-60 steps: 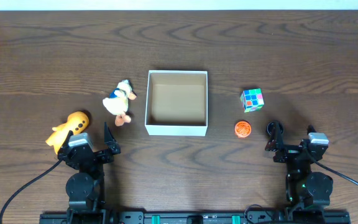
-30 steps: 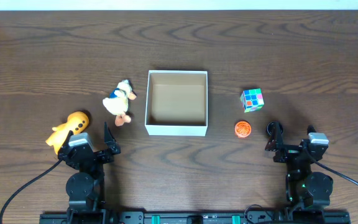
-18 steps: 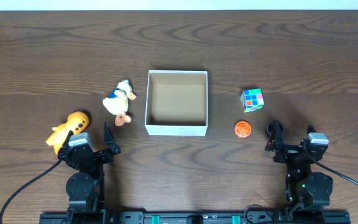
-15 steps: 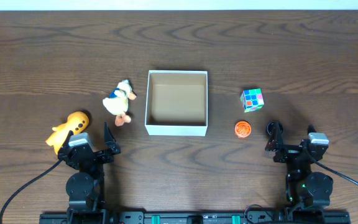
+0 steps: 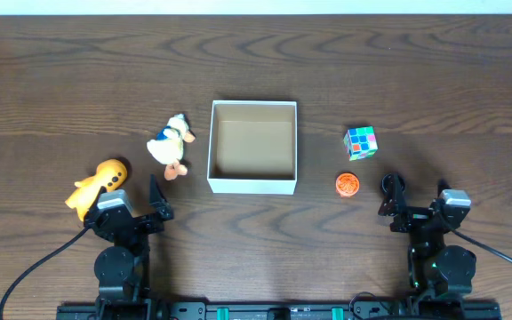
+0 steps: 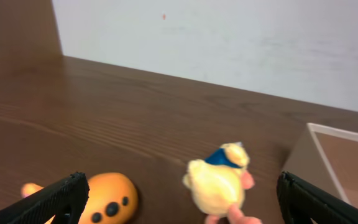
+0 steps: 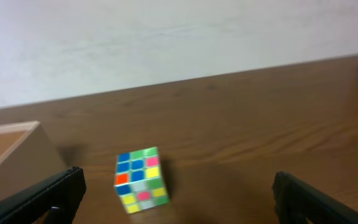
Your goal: Pack container
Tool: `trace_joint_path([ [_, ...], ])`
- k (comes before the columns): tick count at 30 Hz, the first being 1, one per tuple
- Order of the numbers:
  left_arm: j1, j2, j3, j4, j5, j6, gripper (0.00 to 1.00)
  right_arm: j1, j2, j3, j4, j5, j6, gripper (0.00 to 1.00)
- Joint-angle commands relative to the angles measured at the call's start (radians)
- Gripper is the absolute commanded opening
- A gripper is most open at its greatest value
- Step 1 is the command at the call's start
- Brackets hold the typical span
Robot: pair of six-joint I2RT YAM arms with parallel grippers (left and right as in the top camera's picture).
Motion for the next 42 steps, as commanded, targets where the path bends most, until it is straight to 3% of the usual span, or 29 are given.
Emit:
trace_joint_path([
  [1, 0.006, 0.014, 0.016, -0.058, 0.095, -0.057, 0.98, -0.003, 0.022, 0.006, -0.003, -0.083, 0.123, 0.99],
  [6, 0.006, 0.167, 0.215, -0.176, 0.101, -0.056, 0.98, -0.003, 0.15, 0.134, -0.049, -0.122, 0.102, 0.99],
  [12, 0.006, 0.544, 0.553, -0.351, 0.099, -0.027, 0.98, -0.003, 0.465, 0.46, -0.207, -0.152, 0.035, 0.99],
  [18, 0.008, 0.901, 0.911, -0.701, 0.098, -0.024, 0.98, -0.003, 0.859, 0.94, -0.653, -0.15, -0.091, 0.99],
  [23, 0.029, 1.095, 1.136, -0.91, 0.099, -0.025, 0.98, -0.003, 1.176, 1.325, -1.02, -0.15, -0.188, 0.99],
  [28, 0.042, 1.146, 1.176, -0.937, 0.099, -0.026, 0.98, -0.002, 1.345, 1.506, -1.089, -0.155, -0.227, 0.99],
  [32, 0.042, 1.146, 1.175, -0.937, 0.099, -0.026, 0.98, 0.024, 1.484, 1.595, -1.124, 0.011, -0.226, 0.99],
  [42, 0.042, 1.146, 1.175, -0.937, 0.099, -0.026, 0.98, 0.106, 1.791, 1.614, -1.069, -0.024, -0.193, 0.99],
])
